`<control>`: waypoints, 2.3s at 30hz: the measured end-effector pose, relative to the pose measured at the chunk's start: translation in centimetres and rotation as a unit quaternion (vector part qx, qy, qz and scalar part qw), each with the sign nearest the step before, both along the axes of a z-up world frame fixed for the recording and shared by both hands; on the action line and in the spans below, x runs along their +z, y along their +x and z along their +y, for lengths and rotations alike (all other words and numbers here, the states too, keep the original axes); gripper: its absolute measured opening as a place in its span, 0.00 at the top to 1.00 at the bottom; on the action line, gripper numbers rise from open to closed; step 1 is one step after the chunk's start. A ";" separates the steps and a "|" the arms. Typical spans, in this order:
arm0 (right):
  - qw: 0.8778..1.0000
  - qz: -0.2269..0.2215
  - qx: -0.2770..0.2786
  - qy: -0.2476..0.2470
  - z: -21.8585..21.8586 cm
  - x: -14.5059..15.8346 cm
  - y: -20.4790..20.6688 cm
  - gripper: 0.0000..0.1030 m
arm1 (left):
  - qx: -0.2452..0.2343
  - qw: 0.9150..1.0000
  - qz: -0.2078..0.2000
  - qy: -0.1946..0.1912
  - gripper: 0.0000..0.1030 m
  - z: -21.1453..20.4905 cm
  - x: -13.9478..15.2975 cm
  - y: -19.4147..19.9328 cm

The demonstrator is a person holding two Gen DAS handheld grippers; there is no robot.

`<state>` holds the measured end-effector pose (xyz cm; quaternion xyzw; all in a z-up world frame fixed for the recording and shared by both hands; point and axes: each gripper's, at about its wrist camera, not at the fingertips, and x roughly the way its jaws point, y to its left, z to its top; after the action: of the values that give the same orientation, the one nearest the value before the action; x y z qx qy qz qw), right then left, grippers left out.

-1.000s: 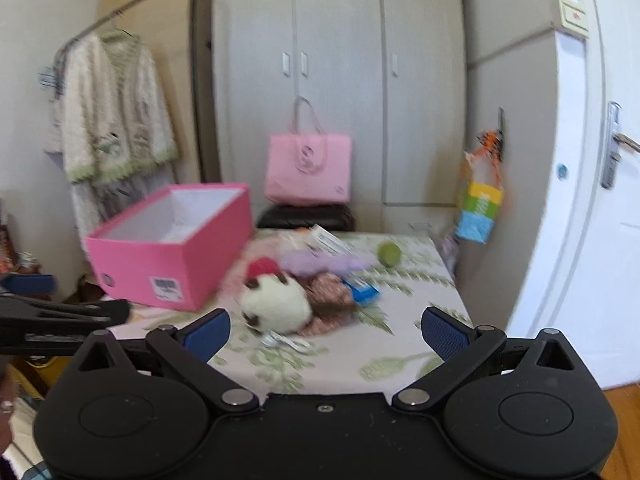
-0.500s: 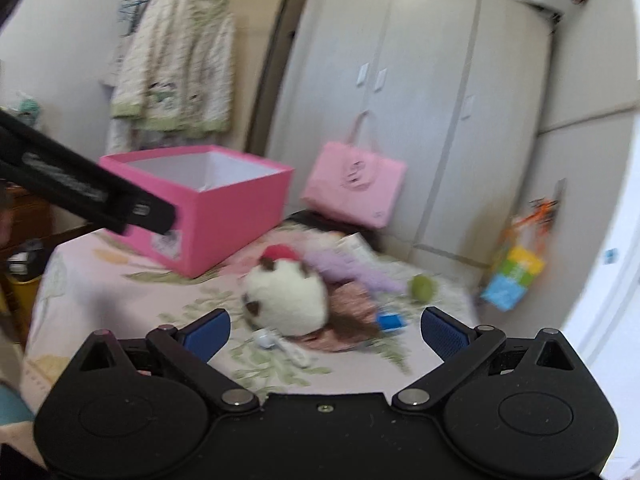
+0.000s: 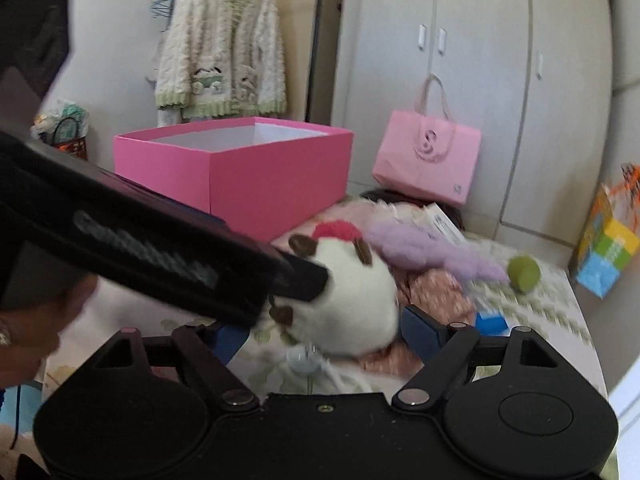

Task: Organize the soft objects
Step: 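Reach the left gripper to the white panda plush and close on it, then carry the panda plush with the left gripper into the pink box and release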

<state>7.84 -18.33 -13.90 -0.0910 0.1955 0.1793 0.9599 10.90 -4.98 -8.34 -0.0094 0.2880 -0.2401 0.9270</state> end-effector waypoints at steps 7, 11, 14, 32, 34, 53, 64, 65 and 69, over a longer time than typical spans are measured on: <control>0.999 -0.011 0.007 -0.042 0.4 -1.4 2.1 0.16 | -0.033 0.999 0.004 -0.014 0.14 -0.7 -1.3 1.5; 0.999 0.004 0.003 -0.034 0.1 -2.0 3.0 0.16 | -0.042 0.997 0.047 -0.042 0.29 -0.4 -2.3 2.6; 0.999 -0.002 -0.006 -0.040 0.2 -2.5 2.9 0.22 | -0.043 0.995 0.064 -0.059 0.32 -0.2 -2.6 2.9; 1.000 -0.002 0.029 -0.006 2.8 1.9 -0.1 0.26 | -0.027 0.998 0.057 0.006 0.33 2.7 2.7 -1.5; 0.999 0.014 0.037 0.008 3.1 2.5 -0.3 0.26 | -0.025 0.997 0.070 0.011 0.33 3.6 3.4 -1.8; 0.986 0.096 0.130 0.033 9.5 9.5 -0.9 0.25 | -0.011 0.988 0.157 -0.007 0.34 11.9 11.6 -2.2; 0.985 0.094 0.138 0.046 13.2 15.0 6.8 0.25 | 0.017 0.996 0.083 -0.033 0.34 14.3 15.2 5.3; 0.985 0.097 0.138 0.047 13.3 15.2 8.1 0.25 | 0.018 0.996 0.079 -0.036 0.34 14.4 15.2 6.4; 0.982 0.113 0.138 0.053 13.7 15.2 13.3 0.25 | 0.023 0.994 0.090 -0.056 0.34 15.4 14.7 11.8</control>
<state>21.14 -4.63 1.33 -0.0453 0.2789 0.3295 0.9009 22.66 10.39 6.38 -0.0895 0.3558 -0.2328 0.9007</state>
